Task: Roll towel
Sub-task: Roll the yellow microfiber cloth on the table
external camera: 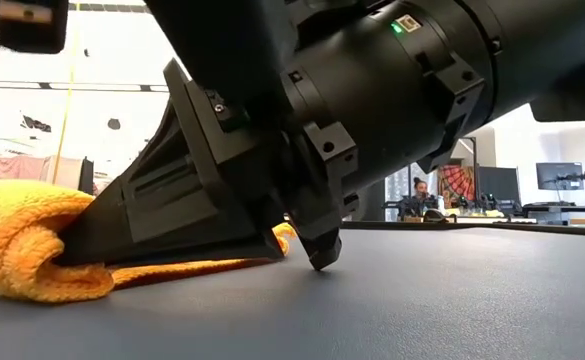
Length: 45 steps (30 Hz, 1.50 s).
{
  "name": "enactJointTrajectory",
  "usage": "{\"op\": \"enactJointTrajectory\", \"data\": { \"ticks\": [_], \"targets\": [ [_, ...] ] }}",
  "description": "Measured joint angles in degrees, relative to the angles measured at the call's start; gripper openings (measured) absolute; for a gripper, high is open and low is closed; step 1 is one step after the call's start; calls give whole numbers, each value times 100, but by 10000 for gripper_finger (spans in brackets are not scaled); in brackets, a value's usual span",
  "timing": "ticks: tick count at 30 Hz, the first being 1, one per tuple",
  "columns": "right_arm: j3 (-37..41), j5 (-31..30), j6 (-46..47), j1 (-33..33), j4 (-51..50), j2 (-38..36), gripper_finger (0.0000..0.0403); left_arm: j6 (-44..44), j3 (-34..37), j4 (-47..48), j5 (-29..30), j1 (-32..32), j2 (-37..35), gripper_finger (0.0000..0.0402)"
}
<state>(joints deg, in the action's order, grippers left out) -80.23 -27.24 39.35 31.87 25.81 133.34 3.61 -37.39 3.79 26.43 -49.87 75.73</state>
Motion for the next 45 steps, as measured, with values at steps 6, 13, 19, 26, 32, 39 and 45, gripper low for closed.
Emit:
{"op": "enactJointTrajectory", "data": {
  "ticks": [6, 13, 19, 26, 32, 39, 45],
  "targets": [
    [-2, -27, 140, -15, 24, 0, 15, -107, 0, 30, -9, 31, 795, 129],
    [-4, -76, 396, -19, 46, 0, 15, -382, 2, 52, 653, 39, 1064, 129],
    [-11, -324, 911, -21, 79, 0, 16, -315, 2, 144, 490, 75, 1064, 129],
    [-13, -734, 1493, 33, 79, 0, 16, -605, 2, 195, 492, 440, 1064, 129],
    [-11, -793, 1628, 52, 48, 2, 16, -647, 2, 188, -277, 945, 1064, 129],
    [-6, -620, 1412, 55, 40, 4, 28, -602, 0, 172, -1232, 1386, 1064, 102],
    [11, -257, 1291, 9, 46, -113, 79, -536, 0, 168, -1974, 1715, 1064, 12]
  ]
}}
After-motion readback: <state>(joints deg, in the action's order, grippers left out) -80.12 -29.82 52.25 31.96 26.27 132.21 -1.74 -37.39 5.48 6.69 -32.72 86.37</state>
